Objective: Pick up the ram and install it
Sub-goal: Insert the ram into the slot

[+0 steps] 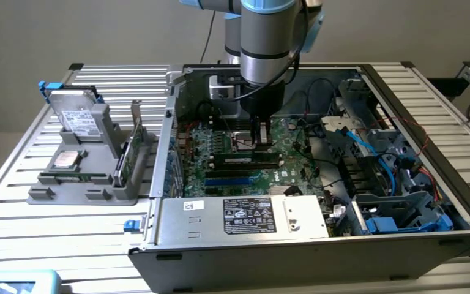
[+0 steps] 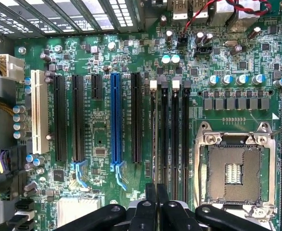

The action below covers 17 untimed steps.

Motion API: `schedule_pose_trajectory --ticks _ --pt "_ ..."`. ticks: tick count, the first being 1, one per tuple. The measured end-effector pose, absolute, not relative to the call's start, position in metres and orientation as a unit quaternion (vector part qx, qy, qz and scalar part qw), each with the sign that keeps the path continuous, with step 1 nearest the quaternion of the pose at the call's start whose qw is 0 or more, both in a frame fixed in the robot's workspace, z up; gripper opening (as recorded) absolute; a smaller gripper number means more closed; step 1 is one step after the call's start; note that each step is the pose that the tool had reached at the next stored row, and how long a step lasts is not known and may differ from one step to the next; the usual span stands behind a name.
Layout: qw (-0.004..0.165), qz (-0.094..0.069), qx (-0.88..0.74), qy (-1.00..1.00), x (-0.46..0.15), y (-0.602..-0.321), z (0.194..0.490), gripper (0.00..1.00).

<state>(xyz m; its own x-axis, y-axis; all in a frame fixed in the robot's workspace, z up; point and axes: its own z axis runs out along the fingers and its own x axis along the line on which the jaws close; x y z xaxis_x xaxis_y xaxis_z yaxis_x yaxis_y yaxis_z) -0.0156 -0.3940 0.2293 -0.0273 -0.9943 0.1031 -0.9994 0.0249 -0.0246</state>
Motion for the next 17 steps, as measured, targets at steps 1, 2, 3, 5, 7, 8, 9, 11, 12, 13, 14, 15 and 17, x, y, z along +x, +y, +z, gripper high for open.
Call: schedule_pose_trajectory --ticks 1,2,3,5,7,8,9,11,12,13,14,15,17 --pt "0.029 0.045 0.697 -0.715 -0.0156 -0.394 0.2293 0.12" --pt "0.029 0.045 0.697 -0.715 -0.0156 -0.394 0.2293 0.12" --pt "0.029 0.045 0.697 -0.715 -0.0156 -0.394 0.2292 0.12" --pt "0.029 0.046 0.697 -0.715 -0.0155 -0.394 0.229 0.12" --pt "0.03 0.047 0.697 -0.715 -0.0155 -0.394 0.2284 0.12" --pt "0.03 0.047 0.697 -0.715 -0.0156 -0.394 0.2283 0.12" --pt "0.03 0.047 0.697 -0.715 -0.0156 -0.394 0.2283 0.12" --pt "0.03 0.047 0.698 -0.714 -0.0156 -0.394 0.2282 0.12" --pt "0.03 0.047 0.698 -0.714 -0.0156 -0.3939 0.2282 0.12" --pt "0.03 0.047 0.698 -0.714 -0.0156 -0.3939 0.2282 0.12" --pt "0.03 0.047 0.698 -0.714 -0.0156 -0.3939 0.2282 0.12" --pt "0.03 0.047 0.698 -0.714 -0.0157 -0.3939 0.2282 0.12" --pt "0.03 0.047 0.698 -0.714 -0.0157 -0.3939 0.2282 0.12"
